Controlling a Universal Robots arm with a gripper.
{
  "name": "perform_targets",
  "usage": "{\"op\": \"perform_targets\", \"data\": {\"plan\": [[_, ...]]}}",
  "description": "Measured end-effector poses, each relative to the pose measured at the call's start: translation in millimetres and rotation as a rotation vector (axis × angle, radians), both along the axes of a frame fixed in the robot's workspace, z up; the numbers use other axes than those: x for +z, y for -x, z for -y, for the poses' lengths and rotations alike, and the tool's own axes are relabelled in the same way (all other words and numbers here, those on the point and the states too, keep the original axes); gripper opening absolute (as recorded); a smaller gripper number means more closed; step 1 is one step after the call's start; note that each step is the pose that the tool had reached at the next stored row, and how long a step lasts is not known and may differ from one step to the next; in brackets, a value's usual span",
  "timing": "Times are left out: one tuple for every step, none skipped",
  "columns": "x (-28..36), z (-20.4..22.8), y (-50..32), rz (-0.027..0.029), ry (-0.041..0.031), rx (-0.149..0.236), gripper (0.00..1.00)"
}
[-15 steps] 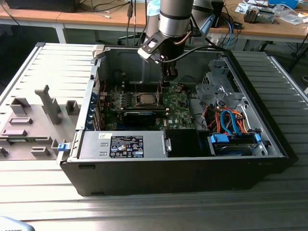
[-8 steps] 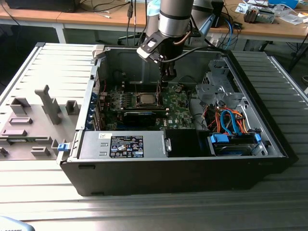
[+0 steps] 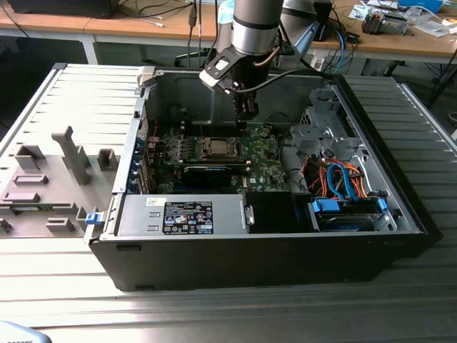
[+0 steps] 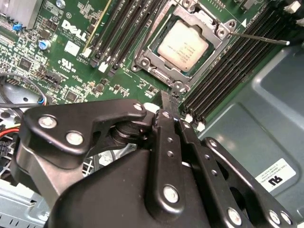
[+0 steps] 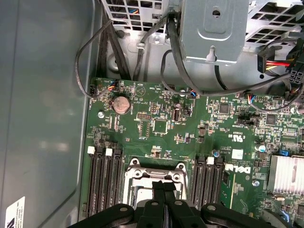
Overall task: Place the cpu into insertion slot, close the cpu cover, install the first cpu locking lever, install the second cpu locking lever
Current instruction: 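Close the cpu cover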
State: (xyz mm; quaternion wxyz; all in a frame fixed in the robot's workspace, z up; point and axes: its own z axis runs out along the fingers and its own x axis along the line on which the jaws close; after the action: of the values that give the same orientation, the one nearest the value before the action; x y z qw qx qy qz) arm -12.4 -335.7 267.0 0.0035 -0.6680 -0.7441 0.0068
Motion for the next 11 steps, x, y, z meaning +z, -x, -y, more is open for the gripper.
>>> {"op": "perform_targets", "data": {"plan": [[0.0,0.0,0.1,0.0,0.0,0.0,0.11],[-0.1,0.0,0.5,0.0,-0.0001,0.0,0.11],[-0.3,0.0,0.8,0.0001,-0.0002,0.0,0.11],[-0.7,0.0,1.2,0.0001,-0.0004,0.0,0.11],[-1.1,0.0,1.8,0.0,0.0,0.0,0.11],[-1.2,0.0,1.9,0.0,0.0001,0.0,0.11],[-1.4,0.0,2.2,-0.0001,0.0,0.0,0.11],[-1.7,0.0,2.6,0.0,-0.0001,0.0,0.11],[-1.8,0.0,2.9,0.0,-0.0002,0.0,0.11],[-1.9,0.0,3.2,-0.0001,0.0,0.0,0.11],[-2.0,0.0,3.7,-0.0001,-0.0001,0.0,0.11]]}}
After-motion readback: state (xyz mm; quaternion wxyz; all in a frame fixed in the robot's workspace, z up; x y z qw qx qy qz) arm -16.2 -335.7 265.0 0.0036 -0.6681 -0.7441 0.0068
